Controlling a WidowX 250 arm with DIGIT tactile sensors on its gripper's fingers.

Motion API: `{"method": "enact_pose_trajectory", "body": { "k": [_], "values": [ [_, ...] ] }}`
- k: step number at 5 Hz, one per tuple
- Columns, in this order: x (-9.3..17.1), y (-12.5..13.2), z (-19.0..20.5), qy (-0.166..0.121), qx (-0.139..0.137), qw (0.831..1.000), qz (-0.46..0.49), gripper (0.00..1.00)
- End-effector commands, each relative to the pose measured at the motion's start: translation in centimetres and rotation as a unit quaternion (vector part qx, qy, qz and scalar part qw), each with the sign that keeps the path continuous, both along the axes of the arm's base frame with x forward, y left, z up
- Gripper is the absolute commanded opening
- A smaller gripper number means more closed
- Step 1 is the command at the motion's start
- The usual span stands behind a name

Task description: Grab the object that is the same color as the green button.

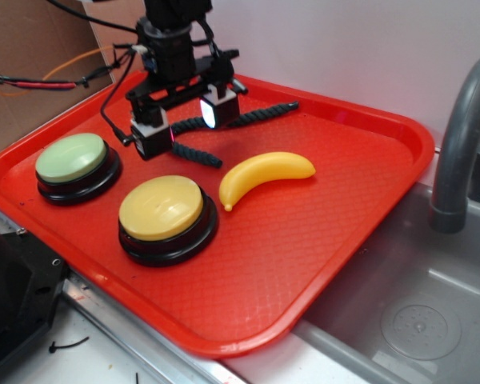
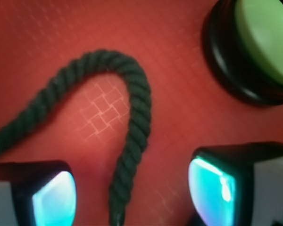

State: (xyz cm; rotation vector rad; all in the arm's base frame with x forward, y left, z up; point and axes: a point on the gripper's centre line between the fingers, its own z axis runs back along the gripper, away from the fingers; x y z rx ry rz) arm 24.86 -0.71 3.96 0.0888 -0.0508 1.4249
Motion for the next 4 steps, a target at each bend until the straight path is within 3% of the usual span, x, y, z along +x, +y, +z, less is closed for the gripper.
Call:
{"method": "enact_pose_trajectory", "body": {
  "k": [1,2,4],
  "values": [
    [0.7,0.03,-1.95,-0.024,0.029,0.999,0.0,0.99],
    [0.46,0.05,-2.61,-0.041,0.044,0.998,0.008,0.0],
    [0.37,0.18,-2.84,-0.038,0.035,0.999,0.015,0.0]
  ]
}}
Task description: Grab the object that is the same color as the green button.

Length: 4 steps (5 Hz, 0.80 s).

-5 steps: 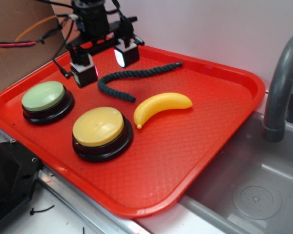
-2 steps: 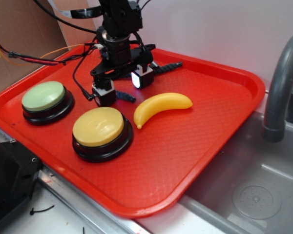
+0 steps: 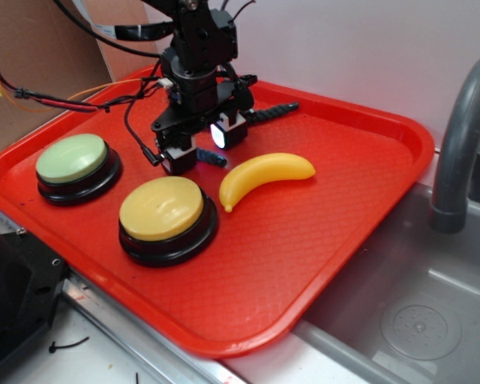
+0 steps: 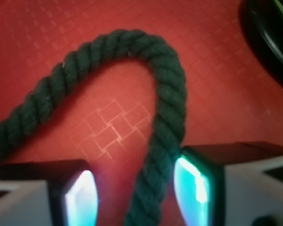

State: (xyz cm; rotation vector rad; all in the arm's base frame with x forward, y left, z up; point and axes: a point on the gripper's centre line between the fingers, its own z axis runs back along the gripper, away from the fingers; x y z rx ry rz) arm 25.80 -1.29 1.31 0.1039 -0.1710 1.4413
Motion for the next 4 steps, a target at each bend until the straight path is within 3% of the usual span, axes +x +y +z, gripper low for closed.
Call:
{"method": "enact_pose_trajectory", "body": {
  "k": [1,2,4],
  "values": [
    [-0.6,1.7,0.4,0.003,-0.058,0.998,0.025,0.0],
    [-0.3,1.8,1.4,-0.005,-0.07,0.997,0.006,0.0],
    [-0.5,1.4,7.1,-0.003,-0.046,0.991,-0.128,0.0]
  ]
}}
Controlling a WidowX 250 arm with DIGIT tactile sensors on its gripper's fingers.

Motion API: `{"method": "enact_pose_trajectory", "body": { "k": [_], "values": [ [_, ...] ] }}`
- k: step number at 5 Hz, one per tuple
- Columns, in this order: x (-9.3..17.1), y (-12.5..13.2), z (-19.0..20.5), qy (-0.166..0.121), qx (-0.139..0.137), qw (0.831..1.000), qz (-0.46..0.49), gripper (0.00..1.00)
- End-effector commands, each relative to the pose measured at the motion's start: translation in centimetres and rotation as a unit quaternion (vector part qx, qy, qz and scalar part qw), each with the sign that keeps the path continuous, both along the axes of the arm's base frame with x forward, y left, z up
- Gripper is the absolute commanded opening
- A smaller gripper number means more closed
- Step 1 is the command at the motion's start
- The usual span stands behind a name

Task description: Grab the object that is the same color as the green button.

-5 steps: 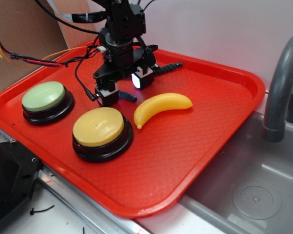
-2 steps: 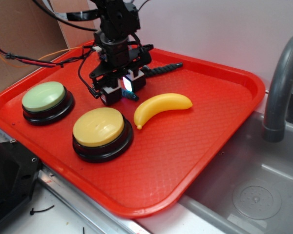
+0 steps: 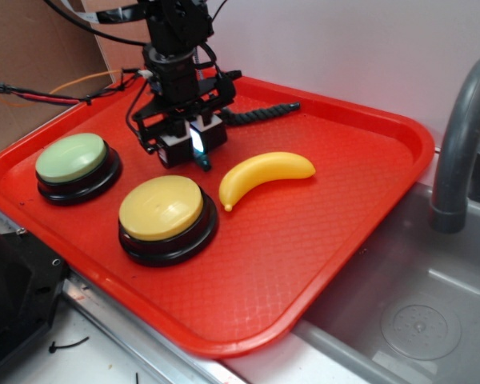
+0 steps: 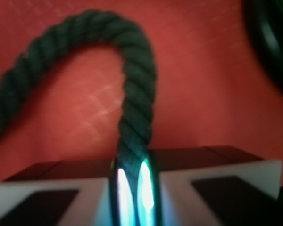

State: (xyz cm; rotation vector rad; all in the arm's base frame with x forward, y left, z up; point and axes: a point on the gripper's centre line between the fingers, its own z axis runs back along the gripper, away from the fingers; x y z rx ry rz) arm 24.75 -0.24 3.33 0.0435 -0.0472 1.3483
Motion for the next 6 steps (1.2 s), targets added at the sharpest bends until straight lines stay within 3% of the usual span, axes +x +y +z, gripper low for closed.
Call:
{"method": "enact_pose_trajectory", "body": {
  "k": [1,2,3,4,6],
  "values": [
    [0.6,0.6,8.4,-0.042,0.034,0.981,-0.189,0.0],
    [0.4,0.2,11.5,0.006,0.022,0.955,-0.296,0.0],
    [-0.1,0.2,15.4,0.066,-0.007,0.914,-0.4,0.0],
    [-0.5,0.7,18.1,0.061,-0.007,0.898,-0.436,0.0],
    [-0.9,0.9,20.4,0.017,-0.01,0.865,-0.501,0.0]
  ]
}}
